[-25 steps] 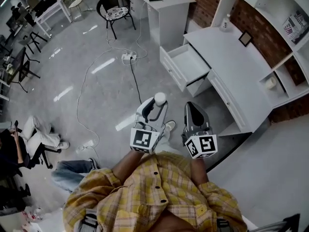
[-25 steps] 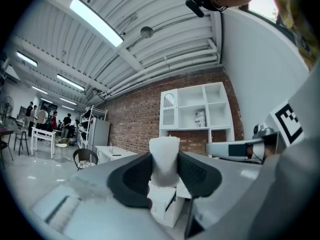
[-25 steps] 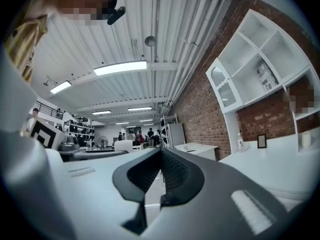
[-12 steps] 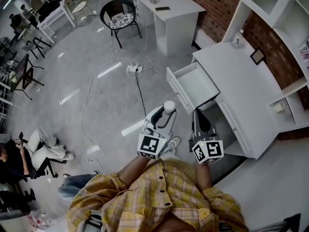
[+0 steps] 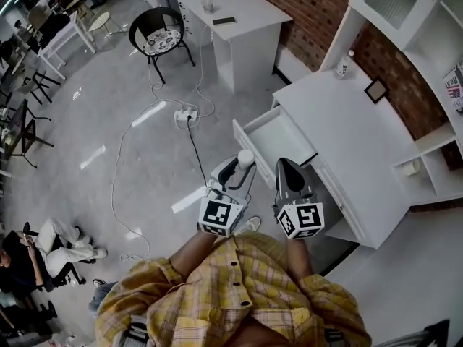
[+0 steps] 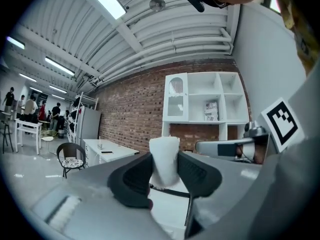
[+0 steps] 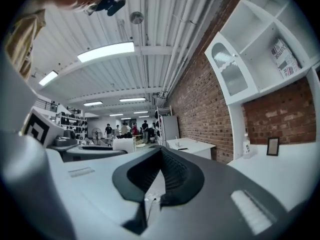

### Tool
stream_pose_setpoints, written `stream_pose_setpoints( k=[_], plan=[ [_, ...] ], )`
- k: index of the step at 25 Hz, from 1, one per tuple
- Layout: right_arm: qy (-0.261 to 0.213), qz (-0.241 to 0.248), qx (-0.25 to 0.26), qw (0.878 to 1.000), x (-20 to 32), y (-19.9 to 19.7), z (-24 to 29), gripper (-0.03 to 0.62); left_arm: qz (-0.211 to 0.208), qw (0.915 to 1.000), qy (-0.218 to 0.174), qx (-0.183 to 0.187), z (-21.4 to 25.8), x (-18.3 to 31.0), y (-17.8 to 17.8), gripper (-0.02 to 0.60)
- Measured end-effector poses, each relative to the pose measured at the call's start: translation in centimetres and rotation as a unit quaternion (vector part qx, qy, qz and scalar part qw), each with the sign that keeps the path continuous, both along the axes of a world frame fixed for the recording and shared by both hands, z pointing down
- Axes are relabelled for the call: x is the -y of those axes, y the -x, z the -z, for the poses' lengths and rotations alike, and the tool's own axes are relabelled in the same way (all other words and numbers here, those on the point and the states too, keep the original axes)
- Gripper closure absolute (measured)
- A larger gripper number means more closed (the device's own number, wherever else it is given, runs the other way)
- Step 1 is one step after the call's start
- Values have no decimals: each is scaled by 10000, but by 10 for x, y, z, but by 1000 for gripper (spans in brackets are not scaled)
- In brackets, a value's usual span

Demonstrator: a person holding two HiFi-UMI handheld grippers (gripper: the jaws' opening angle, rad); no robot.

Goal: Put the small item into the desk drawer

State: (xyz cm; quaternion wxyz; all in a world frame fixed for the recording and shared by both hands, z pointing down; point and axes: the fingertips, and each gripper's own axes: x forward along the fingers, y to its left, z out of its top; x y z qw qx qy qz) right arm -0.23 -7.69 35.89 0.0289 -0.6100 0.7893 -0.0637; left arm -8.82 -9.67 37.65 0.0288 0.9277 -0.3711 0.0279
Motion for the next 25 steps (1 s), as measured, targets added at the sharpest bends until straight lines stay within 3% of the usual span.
stream_pose_setpoints(
  k=[5, 13, 25],
  plan=[
    [137, -268, -132, 9995, 14, -18, -10, 595, -195, 9996, 29, 219, -10, 15, -23, 413],
    [430, -694, 161, 9965, 24, -49, -38, 594, -599, 9964, 347, 490, -40, 37, -58, 414],
    [1012, -1694, 437, 9794, 76, -99, -76, 595, -1555, 9786, 920, 983, -82, 109, -119, 414]
  ],
)
